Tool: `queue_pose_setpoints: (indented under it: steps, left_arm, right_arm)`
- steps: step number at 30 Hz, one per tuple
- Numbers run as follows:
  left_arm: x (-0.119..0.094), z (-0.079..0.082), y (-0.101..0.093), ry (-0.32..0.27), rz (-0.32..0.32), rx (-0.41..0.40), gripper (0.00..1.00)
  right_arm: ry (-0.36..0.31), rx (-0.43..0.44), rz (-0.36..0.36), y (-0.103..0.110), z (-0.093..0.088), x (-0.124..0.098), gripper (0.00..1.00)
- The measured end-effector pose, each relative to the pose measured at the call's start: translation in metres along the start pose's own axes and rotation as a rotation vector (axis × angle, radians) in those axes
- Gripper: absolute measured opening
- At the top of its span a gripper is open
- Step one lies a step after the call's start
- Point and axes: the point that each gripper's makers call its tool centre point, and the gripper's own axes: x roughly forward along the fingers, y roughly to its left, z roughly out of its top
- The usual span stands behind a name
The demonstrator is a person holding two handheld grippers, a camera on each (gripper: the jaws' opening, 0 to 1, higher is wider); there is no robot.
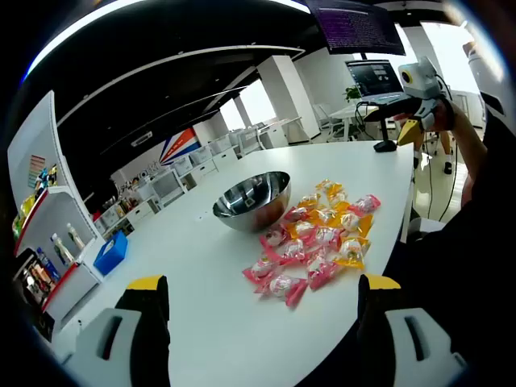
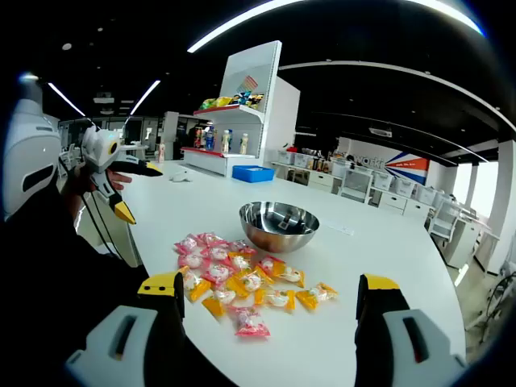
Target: Pick up the marshmallows scattered on the table and place them into the bowl on the table
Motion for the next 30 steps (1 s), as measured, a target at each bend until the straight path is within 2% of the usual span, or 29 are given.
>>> queue_pose_setpoints:
  steps: [19, 25, 30]
  left_arm:
    - [0.001, -0.002, 0.003, 0.011, 0.02, 0.014, 0.95]
    - [0.002, -0.012, 0.0, 0.032, 0.004, 0.009, 0.95]
    - [0.004, -0.014, 0.002, 0.032, 0.004, 0.004, 0.95]
  right_arm:
    - [-0.004, -0.003, 0.002, 0.0, -0.001, -0.003, 0.84]
    - [0.006, 0.004, 0.004, 0.001, -0.006, 0.0, 0.84]
    - [0.016, 0.005, 0.013, 0.003, -0.007, 0.005, 0.83]
